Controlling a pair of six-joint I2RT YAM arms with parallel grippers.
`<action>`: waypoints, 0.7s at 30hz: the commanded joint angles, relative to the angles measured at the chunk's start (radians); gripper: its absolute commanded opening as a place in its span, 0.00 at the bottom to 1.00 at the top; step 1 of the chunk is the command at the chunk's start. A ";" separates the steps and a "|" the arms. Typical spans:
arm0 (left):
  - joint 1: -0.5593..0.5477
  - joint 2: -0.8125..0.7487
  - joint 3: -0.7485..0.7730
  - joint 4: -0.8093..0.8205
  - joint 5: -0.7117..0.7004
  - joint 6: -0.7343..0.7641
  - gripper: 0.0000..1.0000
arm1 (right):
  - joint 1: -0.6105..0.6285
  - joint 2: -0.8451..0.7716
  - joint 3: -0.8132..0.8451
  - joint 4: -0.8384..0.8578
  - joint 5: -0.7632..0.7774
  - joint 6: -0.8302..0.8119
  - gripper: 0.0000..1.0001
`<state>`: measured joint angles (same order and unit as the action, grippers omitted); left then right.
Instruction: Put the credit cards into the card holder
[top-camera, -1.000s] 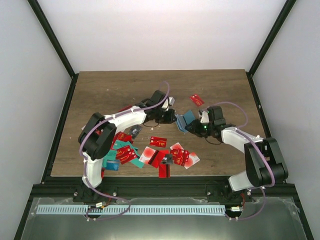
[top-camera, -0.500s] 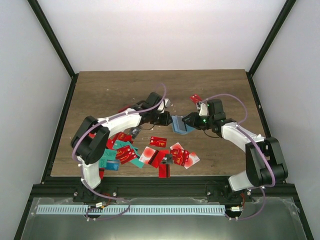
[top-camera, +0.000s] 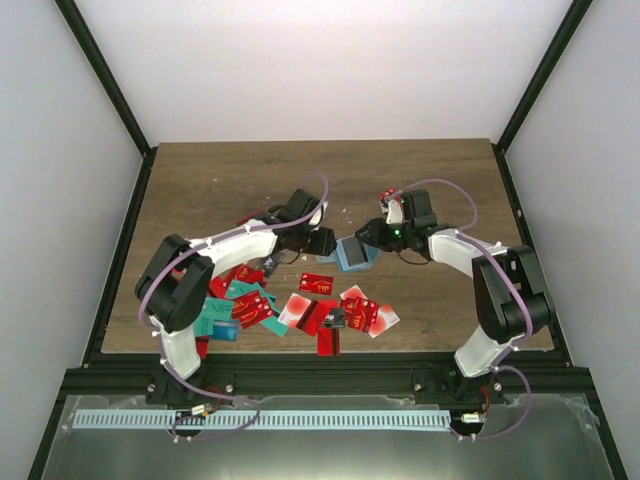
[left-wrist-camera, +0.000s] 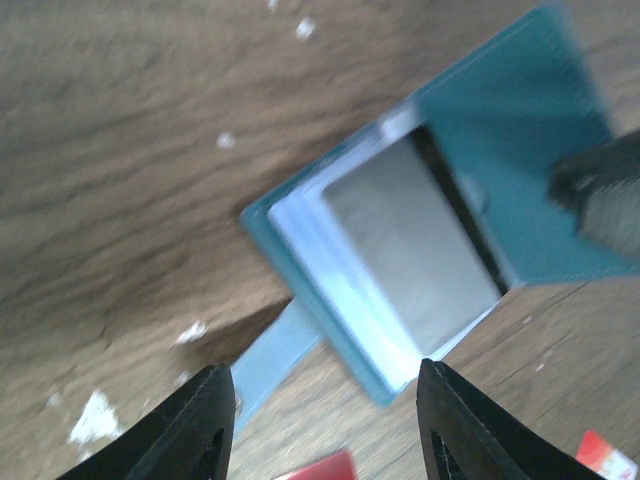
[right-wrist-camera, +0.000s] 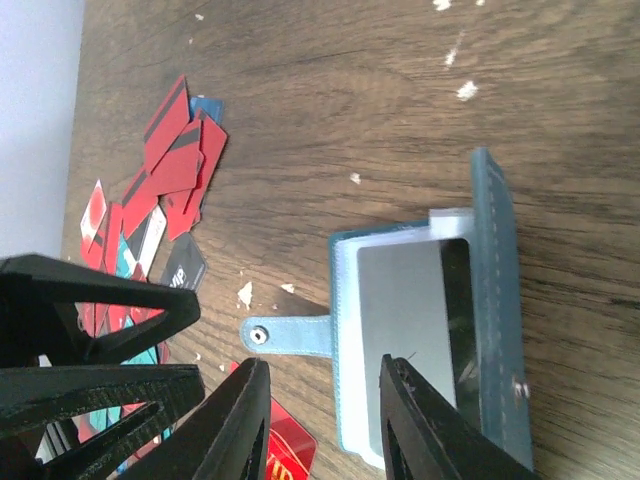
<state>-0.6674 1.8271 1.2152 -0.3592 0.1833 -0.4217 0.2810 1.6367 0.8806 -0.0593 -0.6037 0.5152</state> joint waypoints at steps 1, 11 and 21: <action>0.002 0.070 0.100 0.058 0.067 0.025 0.50 | 0.031 0.004 0.072 -0.005 0.024 -0.009 0.33; 0.044 0.275 0.285 0.069 0.210 0.070 0.44 | 0.036 0.149 0.170 -0.126 0.201 -0.002 0.32; 0.063 0.458 0.510 0.002 0.309 0.185 0.44 | 0.036 0.190 0.094 -0.061 0.165 0.003 0.27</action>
<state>-0.5991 2.2395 1.6596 -0.3305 0.4255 -0.3035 0.3111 1.8149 0.9974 -0.1490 -0.4305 0.5167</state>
